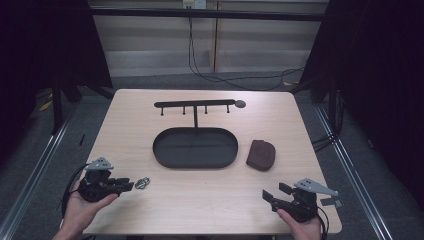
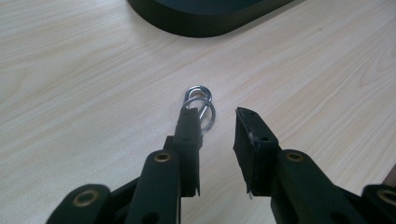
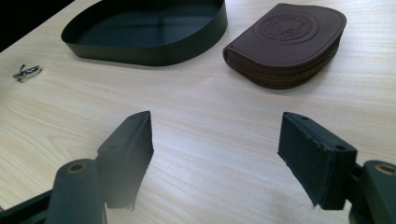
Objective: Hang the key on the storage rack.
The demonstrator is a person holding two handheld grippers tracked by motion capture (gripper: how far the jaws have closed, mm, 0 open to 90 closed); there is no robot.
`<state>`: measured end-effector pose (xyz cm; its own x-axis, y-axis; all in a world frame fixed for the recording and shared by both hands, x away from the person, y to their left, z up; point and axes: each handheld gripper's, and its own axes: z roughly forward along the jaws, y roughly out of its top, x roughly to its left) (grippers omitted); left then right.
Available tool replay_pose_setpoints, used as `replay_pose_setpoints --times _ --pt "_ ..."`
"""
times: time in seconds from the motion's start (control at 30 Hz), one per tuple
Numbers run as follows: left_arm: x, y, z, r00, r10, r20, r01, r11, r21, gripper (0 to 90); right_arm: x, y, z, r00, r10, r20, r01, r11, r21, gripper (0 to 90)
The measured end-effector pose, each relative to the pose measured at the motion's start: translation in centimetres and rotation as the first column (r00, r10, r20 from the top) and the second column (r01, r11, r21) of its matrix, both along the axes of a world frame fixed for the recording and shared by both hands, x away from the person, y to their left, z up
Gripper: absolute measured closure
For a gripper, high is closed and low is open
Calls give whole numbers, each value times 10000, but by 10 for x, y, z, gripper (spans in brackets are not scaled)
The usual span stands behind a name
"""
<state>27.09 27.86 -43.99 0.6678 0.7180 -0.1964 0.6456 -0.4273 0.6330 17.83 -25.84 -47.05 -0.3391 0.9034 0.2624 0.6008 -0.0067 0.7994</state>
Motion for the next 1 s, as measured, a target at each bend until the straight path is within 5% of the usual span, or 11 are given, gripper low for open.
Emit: replay_pose_setpoints --times 0.27,0.63,1.0 --pt "13 -11 2 9993 -310 -215 321 9979 555 737 0 0 0 10000 17 -45 -17 10000 -14 263" --pt "31 -26 5 9950 -658 -756 770 9848 1556 754 1 1 -1 9999 96 -98 -97 9999 -35 263" --pt "48 -36 -8 9836 -782 -1627 1121 9711 2106 602 2 2 -1 9997 184 -186 -186 9998 -112 260"
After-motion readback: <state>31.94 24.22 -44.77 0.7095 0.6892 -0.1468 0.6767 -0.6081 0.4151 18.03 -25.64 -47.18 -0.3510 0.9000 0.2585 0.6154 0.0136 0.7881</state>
